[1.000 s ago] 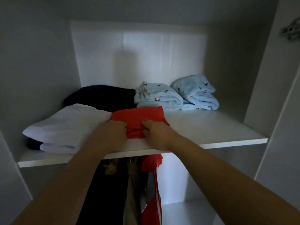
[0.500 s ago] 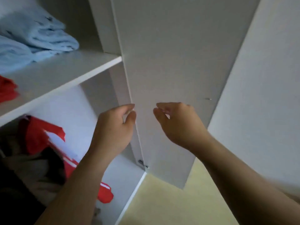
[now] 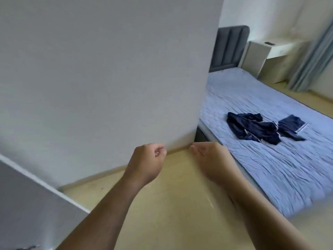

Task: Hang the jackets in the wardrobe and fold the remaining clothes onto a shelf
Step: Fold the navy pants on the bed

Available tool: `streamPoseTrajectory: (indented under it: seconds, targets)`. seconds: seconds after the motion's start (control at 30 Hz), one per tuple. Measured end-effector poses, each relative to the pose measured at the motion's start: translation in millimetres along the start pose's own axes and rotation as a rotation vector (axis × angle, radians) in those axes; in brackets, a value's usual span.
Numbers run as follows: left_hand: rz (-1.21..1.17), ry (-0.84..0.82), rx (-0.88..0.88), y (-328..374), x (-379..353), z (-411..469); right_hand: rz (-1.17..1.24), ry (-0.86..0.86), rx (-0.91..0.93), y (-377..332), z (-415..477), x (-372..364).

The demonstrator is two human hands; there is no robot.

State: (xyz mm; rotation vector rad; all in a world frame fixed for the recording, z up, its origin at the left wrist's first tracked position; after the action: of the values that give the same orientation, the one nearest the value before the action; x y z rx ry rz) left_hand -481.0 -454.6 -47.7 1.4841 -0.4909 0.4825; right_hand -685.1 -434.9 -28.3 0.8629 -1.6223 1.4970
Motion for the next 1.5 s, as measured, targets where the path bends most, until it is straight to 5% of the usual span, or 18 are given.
streamPoseTrajectory:
  seconds: [0.33, 0.93, 1.3, 1.5]
  targets:
    - [0.006, -0.370, -0.183, 191.7, -287.6, 94.5, 0.030, 0.108, -0.336, 280.0, 45.3, 142.3]
    - [-0.085, -0.615, -0.187, 370.5, -652.0, 315.2, -0.102, 0.161, -0.556, 620.0, 235.3, 314.2]
    - [0.168, -0.629, 0.038, 355.6, -905.2, 417.7, -0.061, -0.147, -0.519, 880.1, 418.2, 299.3]
    - [0.349, -0.650, 0.338, 293.2, -1088.7, 462.2, -0.042, -0.409, -0.445, 1046.4, 549.4, 223.6]
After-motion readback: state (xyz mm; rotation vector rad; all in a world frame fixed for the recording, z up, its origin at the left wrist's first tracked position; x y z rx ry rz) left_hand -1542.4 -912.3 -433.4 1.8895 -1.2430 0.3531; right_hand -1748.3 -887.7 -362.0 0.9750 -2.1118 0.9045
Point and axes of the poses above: each hand's wrist, its own z-axis towards the middle knuckle, its own x-axis out of the back of the hand, y = z × x, the point moved 5 cm from there along z, towards the middle knuckle, and after that the axes turned 11 degrees about -z, right-handed, at the moved point
